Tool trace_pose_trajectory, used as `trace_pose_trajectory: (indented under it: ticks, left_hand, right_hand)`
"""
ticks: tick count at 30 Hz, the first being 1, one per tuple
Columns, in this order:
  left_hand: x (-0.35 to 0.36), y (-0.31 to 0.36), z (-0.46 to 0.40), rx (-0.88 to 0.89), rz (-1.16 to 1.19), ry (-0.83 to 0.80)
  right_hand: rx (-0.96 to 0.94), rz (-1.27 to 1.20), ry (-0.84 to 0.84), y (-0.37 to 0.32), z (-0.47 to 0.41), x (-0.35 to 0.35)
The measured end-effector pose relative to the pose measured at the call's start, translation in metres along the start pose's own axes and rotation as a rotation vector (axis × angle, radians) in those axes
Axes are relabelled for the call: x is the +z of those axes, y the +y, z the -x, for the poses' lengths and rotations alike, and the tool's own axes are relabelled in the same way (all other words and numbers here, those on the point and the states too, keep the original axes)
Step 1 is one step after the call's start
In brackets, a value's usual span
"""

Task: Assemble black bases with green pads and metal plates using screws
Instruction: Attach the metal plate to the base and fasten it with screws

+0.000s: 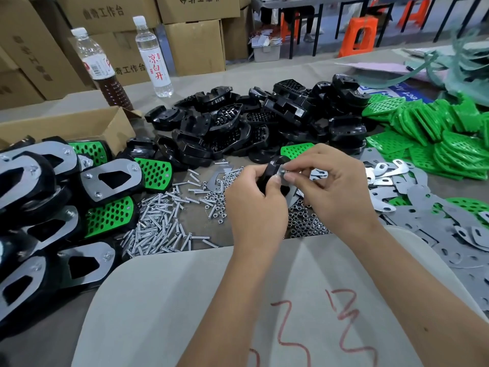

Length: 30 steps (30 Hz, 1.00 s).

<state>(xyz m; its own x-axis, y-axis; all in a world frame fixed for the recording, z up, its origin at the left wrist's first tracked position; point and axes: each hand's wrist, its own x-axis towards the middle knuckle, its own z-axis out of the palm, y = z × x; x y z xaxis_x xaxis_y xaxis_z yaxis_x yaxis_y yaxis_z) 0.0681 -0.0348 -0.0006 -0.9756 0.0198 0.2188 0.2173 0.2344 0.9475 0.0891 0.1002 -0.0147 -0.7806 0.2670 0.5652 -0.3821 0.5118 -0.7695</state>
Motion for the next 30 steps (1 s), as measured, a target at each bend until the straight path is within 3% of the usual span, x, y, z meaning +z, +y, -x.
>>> trace_pose_trajectory:
  ticks: [9,16,26,30]
  left_hand:
    - [-0.001,0.000,-0.002,-0.018,0.046,-0.019]
    - [-0.005,-0.002,-0.006,-0.060,0.058,-0.088]
    - [-0.002,-0.005,-0.007,-0.123,0.153,-0.110]
    - [-0.005,-0.010,-0.014,-0.160,0.175,-0.018]
  right_hand:
    - [-0.106,0.074,0.045,-0.002,-0.001,0.001]
    - [-0.034,-0.012,-0.086,0.001,-0.001,-0.003]
    - [-0.046,0.010,0.007,0.005,0.000,-0.001]
    - [-0.048,0.063,0.043,0.001,-0.001,-0.003]
